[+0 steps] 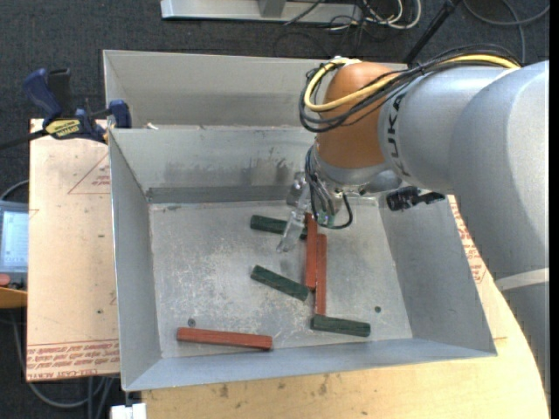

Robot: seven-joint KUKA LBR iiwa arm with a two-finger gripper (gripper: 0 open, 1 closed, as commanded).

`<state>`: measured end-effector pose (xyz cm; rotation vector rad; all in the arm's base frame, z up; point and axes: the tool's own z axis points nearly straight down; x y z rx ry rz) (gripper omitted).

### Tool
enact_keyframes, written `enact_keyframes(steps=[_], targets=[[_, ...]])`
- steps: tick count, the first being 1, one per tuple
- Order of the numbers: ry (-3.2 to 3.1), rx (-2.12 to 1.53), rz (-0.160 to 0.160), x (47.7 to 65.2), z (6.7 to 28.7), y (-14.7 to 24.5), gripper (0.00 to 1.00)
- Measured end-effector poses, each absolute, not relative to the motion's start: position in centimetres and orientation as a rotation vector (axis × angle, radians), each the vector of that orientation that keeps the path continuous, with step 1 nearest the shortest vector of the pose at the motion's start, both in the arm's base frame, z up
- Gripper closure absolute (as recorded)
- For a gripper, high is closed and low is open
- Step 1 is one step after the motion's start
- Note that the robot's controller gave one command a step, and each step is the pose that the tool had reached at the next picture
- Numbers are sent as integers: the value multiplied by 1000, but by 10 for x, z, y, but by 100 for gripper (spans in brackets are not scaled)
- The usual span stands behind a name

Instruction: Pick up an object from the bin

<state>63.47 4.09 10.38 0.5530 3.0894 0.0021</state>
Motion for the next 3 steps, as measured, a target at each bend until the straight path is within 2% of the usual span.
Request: enact_keyframes(steps=[1, 2, 3], targets=[[3048, 762, 2, 635, 69, 51, 0], [3048, 758, 1, 635, 69, 51, 0], [3046, 756, 1, 636, 71, 52, 100]])
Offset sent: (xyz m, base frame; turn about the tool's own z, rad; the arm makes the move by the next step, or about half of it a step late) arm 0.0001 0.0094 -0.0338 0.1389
